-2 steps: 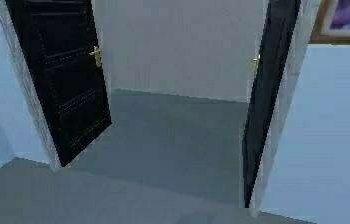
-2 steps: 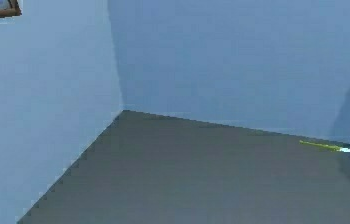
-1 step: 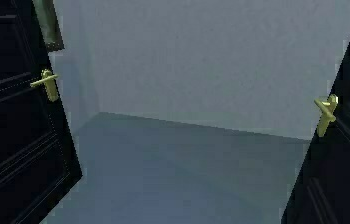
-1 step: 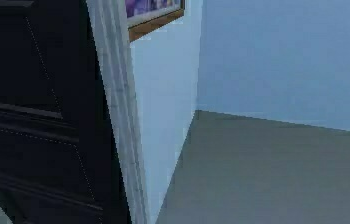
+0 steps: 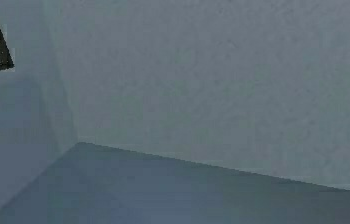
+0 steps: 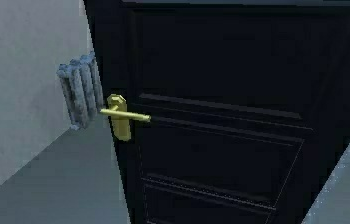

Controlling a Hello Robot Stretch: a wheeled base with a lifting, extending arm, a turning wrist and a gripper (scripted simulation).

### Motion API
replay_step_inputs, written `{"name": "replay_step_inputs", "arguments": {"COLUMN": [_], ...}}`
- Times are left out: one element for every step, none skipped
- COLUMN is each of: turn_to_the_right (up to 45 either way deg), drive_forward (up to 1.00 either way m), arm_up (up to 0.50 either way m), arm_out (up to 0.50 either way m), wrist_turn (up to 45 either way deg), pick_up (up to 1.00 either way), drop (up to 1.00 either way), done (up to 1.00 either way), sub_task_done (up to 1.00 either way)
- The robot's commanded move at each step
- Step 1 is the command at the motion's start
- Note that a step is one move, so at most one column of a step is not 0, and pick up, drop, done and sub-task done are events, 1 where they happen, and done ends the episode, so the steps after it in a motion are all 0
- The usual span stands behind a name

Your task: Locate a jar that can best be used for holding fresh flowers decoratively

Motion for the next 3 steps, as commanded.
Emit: {"name": "replay_step_inputs", "arguments": {"turn_to_the_right": [12.0,0.0,45.0], "drive_forward": [0.0,0.4,0.0], "arm_up": [0.0,0.0,0.0], "arm_out": [0.0,0.0,0.0], "wrist_turn": [0.0,0.0,0.0], "pick_up": [0.0,0.0,0.0], "drop": [0.0,0.0,0.0], "done": [0.0,0.0,0.0], "sub_task_done": [0.0,0.0,0.0]}}
